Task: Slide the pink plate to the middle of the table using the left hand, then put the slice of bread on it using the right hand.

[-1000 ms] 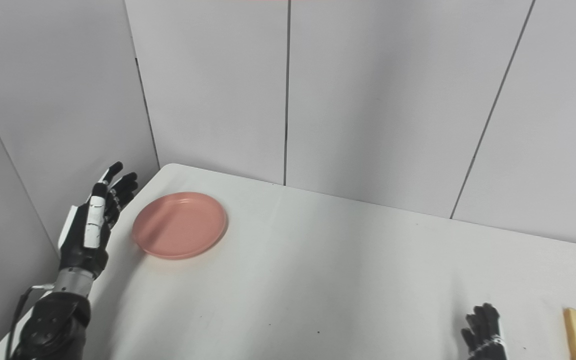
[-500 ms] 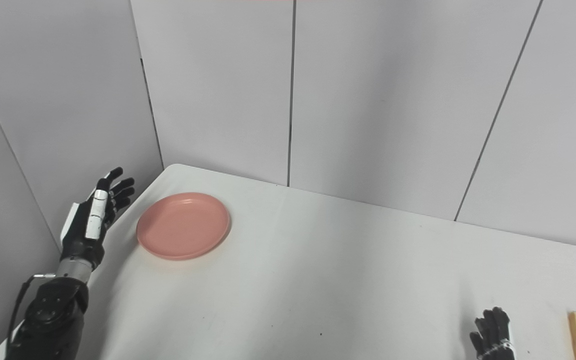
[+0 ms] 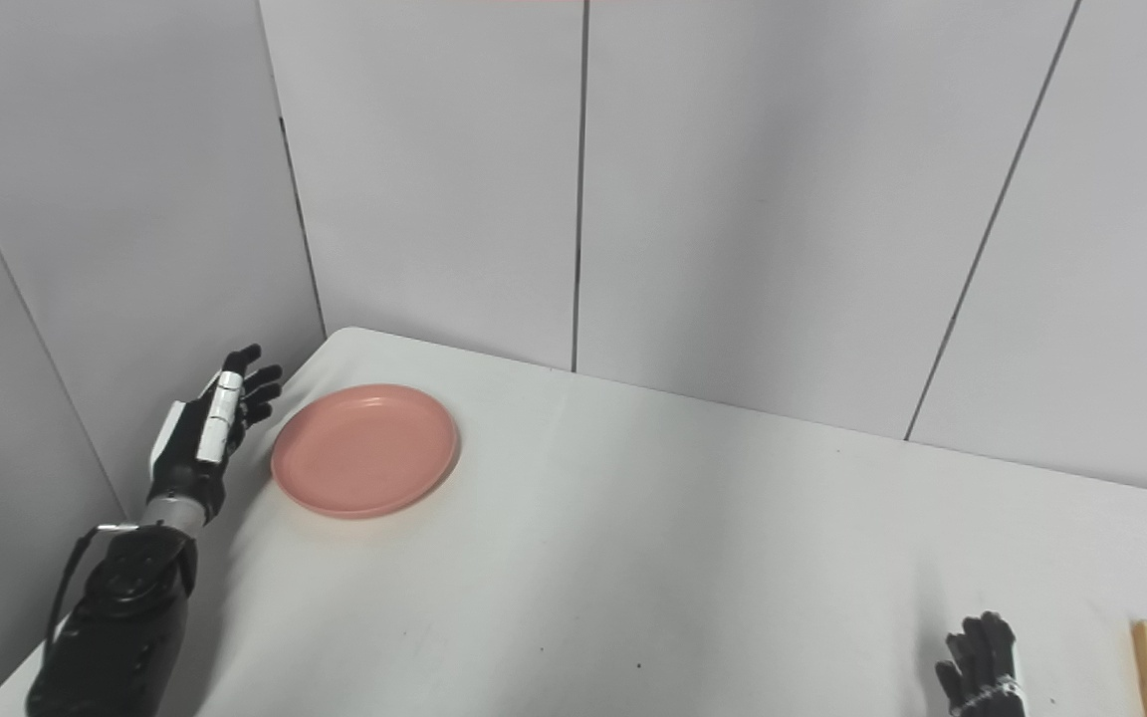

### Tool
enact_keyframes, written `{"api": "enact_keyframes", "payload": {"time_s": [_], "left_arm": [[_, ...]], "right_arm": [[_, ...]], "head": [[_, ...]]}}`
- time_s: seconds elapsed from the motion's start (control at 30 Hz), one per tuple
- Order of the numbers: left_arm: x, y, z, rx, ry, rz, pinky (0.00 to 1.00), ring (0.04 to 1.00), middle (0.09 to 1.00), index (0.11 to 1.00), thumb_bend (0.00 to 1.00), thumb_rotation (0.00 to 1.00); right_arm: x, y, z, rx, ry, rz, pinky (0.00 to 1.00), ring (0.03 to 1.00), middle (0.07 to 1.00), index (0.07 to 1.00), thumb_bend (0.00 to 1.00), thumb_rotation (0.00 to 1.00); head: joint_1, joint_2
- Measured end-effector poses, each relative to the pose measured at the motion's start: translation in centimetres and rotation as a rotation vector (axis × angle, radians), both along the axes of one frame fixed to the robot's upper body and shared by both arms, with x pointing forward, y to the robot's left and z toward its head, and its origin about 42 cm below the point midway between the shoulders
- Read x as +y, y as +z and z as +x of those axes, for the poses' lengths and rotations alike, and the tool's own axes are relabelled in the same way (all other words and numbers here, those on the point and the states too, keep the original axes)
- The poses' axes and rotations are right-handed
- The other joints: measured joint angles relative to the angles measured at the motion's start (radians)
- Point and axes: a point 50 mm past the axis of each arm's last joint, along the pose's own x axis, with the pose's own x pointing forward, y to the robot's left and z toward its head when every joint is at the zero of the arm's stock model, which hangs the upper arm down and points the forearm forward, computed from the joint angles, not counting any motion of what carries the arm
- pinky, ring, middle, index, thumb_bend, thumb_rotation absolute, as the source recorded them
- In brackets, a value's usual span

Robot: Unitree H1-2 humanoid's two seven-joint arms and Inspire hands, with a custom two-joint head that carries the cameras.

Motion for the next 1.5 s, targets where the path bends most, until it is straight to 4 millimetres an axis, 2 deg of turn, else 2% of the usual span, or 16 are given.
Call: {"api": "enact_keyframes", "payload": {"time_s": [0.47, 0.83, 1.07, 1.17, 1.3, 1.5], "left_arm": [[-0.5, -1.4, 2.5, -0.005, -0.015, -0.106, 0.87, 0.865, 0.856, 0.891, 0.81, 1.00], [-1.4, -2.1, 3.1, -0.027, -0.044, -0.115, 0.86, 0.851, 0.846, 0.884, 0.83, 1.00], [-3.0, -2.3, 3.6, -0.060, -0.104, -0.214, 0.86, 0.852, 0.851, 0.882, 0.82, 1.00], [-3.3, -2.4, 3.7, -0.076, -0.130, -0.254, 0.84, 0.838, 0.843, 0.868, 0.84, 1.00], [-3.5, -2.4, 3.7, -0.097, -0.146, -0.304, 0.88, 0.847, 0.839, 0.863, 0.84, 1.00], [-3.9, -2.5, 4.4, -0.109, -0.156, -0.339, 0.87, 0.843, 0.836, 0.852, 0.83, 1.00]], "right_arm": [[0.0, 0.0, 0.0, 0.000, 0.000, 0.000, 1.00, 1.000, 1.000, 1.000, 0.55, 0.98], [0.0, 0.0, 0.0, 0.001, -0.003, 0.001, 1.00, 1.000, 1.000, 1.000, 0.56, 0.97], [0.0, 0.0, 0.0, 0.001, -0.004, 0.000, 1.00, 1.000, 0.998, 1.000, 0.58, 0.96], [0.0, 0.0, 0.0, 0.001, -0.004, 0.000, 1.00, 1.000, 0.996, 0.998, 0.59, 0.94], [0.0, 0.0, 0.0, 0.001, -0.004, 0.000, 1.00, 0.997, 0.992, 0.995, 0.61, 0.94], [0.0, 0.0, 0.0, 0.002, -0.016, -0.002, 1.00, 0.989, 0.987, 0.987, 0.62, 0.93]], "head": [[-0.009, 0.006], [-0.014, 0.015], [-0.015, 0.017], [-0.018, 0.014], [-0.025, 0.012], [-0.031, 0.011]]}}
